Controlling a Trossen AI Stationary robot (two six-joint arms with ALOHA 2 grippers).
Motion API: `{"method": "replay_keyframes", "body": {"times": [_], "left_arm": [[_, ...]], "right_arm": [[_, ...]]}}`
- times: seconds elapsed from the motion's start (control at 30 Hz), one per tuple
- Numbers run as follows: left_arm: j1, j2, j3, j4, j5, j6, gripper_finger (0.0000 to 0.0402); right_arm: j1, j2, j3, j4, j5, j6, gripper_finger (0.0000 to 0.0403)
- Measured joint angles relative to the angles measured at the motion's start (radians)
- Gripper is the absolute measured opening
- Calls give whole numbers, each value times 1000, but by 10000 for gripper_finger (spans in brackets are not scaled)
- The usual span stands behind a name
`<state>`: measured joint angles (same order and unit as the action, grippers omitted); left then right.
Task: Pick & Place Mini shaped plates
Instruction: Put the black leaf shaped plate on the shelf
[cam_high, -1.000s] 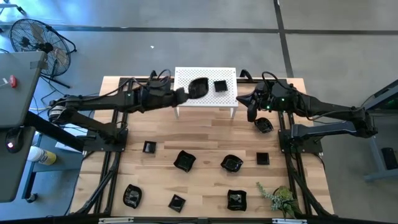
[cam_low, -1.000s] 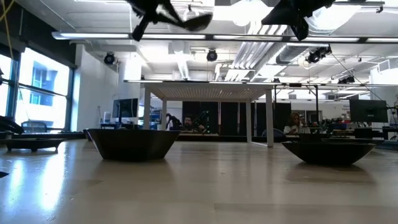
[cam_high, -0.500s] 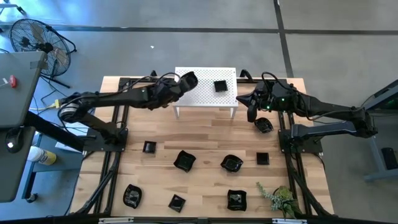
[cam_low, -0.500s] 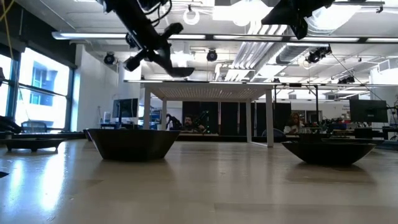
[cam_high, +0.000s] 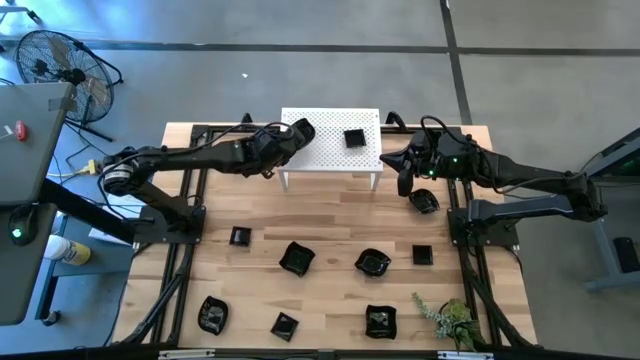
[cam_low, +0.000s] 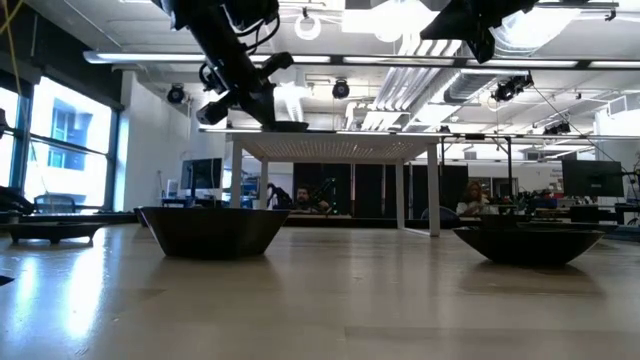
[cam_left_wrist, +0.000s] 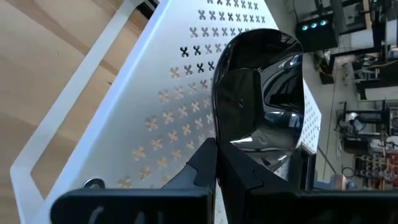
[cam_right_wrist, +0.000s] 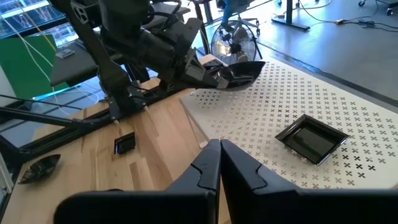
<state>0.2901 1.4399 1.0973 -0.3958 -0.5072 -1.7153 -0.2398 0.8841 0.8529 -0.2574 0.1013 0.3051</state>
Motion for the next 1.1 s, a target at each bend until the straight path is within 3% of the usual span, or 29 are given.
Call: {"method": "replay_keyframes", "body": {"times": [0.53, 0.83, 0.97, 1.1], "left_arm": [[-2, 5, 0, -18, -24, -51, 5], [-2, 23, 0, 227, -3, -73, 5], [-3, 89, 45, 179, 5, -69, 5], [-3, 139, 168, 113, 6, -21, 5]], "right_arm": [[0, 0, 0, 0, 4, 0, 2], [0, 0, 0, 13, 4, 0, 4], [0, 0, 0, 32, 4, 0, 2], [0, 0, 0, 42, 4, 0, 6]]}}
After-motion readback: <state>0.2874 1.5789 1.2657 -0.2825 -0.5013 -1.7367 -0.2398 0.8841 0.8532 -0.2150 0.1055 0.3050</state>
